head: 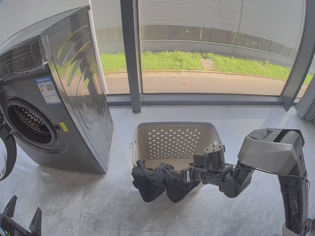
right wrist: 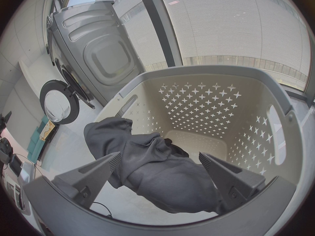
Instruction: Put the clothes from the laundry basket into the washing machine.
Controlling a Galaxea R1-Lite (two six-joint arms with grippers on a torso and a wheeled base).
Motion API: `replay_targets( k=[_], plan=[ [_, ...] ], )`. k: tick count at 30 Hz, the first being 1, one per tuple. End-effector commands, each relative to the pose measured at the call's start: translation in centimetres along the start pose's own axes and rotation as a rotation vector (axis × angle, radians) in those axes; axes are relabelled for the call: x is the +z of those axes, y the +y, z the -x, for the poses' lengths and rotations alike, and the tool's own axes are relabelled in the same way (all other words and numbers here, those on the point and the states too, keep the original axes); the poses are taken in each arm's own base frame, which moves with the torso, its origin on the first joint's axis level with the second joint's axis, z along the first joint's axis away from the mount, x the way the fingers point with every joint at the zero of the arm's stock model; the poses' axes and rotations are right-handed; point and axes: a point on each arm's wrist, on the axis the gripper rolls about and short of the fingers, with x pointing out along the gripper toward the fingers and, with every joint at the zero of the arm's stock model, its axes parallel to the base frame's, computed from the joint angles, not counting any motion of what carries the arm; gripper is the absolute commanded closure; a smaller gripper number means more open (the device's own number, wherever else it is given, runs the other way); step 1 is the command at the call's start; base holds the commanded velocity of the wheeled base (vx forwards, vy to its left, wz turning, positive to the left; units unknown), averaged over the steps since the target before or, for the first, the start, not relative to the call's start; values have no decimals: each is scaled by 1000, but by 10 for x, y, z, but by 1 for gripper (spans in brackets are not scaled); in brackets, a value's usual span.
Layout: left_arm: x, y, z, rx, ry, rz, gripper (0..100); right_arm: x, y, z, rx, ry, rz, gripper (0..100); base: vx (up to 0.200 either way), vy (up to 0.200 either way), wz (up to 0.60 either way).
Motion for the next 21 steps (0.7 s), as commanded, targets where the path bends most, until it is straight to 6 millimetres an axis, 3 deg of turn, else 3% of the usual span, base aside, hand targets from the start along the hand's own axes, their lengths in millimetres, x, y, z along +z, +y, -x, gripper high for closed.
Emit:
replay_targets(
  k=[1,21],
  plan=[
    [-5,0,0,0,0,0,0,-10,5,-6,12,23,5,0,0,0,0],
    [-5,0,0,0,0,2,0,-22,12,-23,29,32,19,0,0,0,0]
  ],
)
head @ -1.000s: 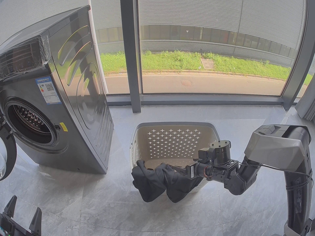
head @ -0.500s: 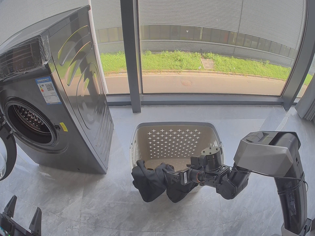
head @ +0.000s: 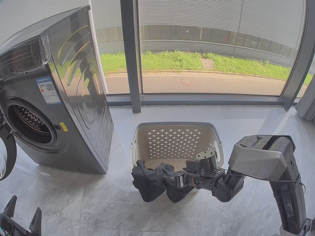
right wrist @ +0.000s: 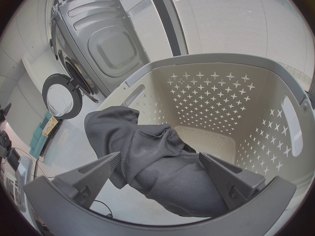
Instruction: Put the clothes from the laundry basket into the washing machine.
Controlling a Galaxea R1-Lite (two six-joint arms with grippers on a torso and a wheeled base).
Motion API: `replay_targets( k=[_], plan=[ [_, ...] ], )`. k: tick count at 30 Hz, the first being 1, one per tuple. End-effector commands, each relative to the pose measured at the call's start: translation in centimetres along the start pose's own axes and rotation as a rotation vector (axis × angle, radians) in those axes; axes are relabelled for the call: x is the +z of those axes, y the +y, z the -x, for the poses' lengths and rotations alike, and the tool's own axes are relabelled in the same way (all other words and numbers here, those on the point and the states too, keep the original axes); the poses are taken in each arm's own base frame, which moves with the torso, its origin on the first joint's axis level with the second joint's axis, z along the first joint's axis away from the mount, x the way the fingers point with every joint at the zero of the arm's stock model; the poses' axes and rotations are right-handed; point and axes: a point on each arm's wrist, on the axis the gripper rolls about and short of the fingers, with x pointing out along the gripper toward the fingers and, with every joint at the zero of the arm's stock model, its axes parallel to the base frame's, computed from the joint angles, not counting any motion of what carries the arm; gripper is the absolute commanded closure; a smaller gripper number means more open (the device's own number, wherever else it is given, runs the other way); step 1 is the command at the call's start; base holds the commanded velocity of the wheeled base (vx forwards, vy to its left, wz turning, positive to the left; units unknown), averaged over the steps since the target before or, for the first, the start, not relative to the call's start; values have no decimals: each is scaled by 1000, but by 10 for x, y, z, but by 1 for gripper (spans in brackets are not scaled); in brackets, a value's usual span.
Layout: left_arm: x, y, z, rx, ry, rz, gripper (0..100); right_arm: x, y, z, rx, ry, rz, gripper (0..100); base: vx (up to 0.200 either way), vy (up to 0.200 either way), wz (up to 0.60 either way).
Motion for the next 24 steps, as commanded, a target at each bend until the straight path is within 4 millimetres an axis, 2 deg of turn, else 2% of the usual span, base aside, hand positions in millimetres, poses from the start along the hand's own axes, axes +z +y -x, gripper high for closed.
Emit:
replay_targets(
  k=[1,3,4,8,14,22,24],
  plan=[
    [-5,0,0,0,0,1,0,-6,-1,-5,-2,12,0,0,0,0,0],
    [-5,0,0,0,0,-1,0,-6,-1,-6,-1,9,0,0,0,0,0],
    [-5,0,0,0,-2,-1,0,-6,-1,-7,-1,9,0,100,0,0,0],
    [-5,0,0,0,0,-1,0,-4,-1,-6,-1,0,1,100,0,0,0],
    [-5,0,0,0,-2,-1,0,14,-1,3,-3,-43,1,100,0,0,0],
    [-5,0,0,0,-2,-1,0,27,2,19,-10,-73,-1,100,0,0,0],
    [-5,0,0,2,-2,-1,0,37,4,27,-29,-101,1,100,0,0,0]
  ],
)
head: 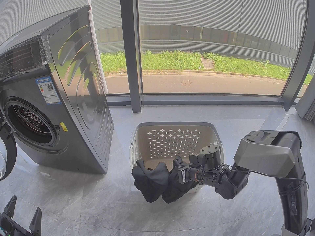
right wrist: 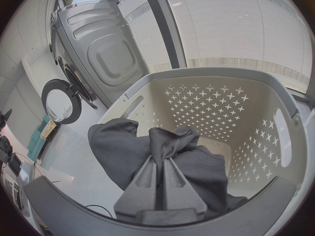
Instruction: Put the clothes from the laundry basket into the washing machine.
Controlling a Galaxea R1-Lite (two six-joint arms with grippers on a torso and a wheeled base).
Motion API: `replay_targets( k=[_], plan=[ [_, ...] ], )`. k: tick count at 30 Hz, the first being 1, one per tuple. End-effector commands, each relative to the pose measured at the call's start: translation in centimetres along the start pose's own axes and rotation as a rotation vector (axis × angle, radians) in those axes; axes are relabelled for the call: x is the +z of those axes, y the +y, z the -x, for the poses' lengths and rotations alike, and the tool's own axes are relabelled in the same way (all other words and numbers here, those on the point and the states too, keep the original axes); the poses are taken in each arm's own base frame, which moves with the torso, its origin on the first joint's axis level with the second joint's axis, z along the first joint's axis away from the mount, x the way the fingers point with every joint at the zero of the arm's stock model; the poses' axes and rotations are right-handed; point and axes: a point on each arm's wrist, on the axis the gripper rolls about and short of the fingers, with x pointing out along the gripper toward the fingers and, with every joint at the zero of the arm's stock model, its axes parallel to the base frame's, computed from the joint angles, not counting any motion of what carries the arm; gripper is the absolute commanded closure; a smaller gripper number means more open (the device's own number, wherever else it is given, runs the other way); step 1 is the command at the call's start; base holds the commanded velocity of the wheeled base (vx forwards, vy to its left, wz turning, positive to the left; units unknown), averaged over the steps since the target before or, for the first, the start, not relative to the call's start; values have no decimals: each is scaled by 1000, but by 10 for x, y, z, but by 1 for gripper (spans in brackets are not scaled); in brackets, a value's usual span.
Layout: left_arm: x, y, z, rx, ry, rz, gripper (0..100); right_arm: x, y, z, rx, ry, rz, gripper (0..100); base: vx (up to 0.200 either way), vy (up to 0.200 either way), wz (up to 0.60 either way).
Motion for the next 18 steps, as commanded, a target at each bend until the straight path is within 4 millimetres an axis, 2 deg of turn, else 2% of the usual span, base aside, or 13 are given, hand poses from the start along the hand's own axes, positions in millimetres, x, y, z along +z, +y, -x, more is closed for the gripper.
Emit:
replay_targets(
  k=[1,2,6,11,13,15,16,18],
  plan=[
    [-5,0,0,1,-1,0,0,19,4,13,-10,-51,4,100,0,0,0],
    [-5,0,0,1,-1,0,0,29,5,21,-14,-72,5,100,0,0,0],
    [-5,0,0,0,-1,0,0,42,7,40,-20,-99,0,100,0,0,0],
    [-5,0,0,0,-1,0,0,61,5,56,-90,-167,-3,100,0,0,0],
    [-5,0,0,3,1,2,0,83,10,77,-108,-237,-4,100,0,0,0],
    [-5,0,0,0,-1,2,0,87,12,82,-106,-250,-4,100,0,0,0],
    [-5,0,0,0,-1,2,0,103,18,102,-98,-304,-7,100,0,0,0],
    [-5,0,0,0,-1,2,0,116,22,120,-90,-351,-5,100,0,0,0]
  ],
)
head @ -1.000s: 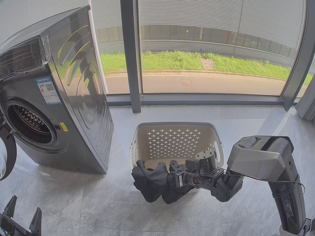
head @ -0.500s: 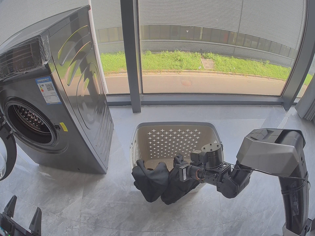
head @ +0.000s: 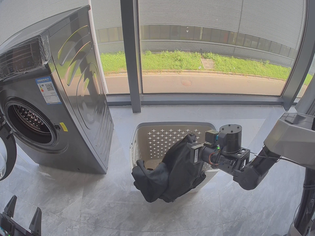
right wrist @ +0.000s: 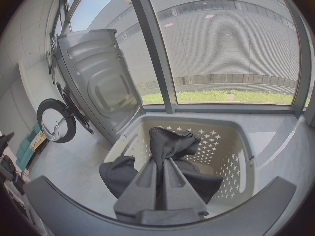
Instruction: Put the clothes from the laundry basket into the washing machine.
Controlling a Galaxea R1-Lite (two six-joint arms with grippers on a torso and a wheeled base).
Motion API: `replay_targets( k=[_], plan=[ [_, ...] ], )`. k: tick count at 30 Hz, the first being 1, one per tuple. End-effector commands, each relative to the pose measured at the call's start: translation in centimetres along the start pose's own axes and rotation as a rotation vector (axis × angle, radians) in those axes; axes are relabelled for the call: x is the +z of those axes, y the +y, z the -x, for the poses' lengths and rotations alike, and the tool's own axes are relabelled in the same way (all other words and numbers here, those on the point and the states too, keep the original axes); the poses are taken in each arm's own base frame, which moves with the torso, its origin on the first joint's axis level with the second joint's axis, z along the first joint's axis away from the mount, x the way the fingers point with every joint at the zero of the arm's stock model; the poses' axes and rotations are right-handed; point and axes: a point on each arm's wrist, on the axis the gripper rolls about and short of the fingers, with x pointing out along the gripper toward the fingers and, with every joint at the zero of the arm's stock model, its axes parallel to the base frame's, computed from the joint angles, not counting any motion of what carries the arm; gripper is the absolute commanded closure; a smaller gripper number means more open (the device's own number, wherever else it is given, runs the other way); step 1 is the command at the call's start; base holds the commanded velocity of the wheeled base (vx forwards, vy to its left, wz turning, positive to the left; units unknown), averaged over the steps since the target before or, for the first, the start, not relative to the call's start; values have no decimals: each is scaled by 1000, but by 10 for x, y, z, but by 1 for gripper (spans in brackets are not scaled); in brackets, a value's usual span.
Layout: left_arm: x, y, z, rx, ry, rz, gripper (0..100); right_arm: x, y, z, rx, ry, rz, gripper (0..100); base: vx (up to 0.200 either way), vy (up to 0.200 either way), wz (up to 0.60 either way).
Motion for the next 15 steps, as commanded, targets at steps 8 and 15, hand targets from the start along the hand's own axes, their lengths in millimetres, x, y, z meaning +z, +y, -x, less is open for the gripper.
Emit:
replay_targets(
  k=[8,15],
  plan=[
    [-5,0,0,2,0,1,0,98,15,96,42,-310,-14,100,0,0,0],
    [-5,0,0,1,1,1,0,128,13,146,49,-452,-28,100,0,0,0]
  ],
)
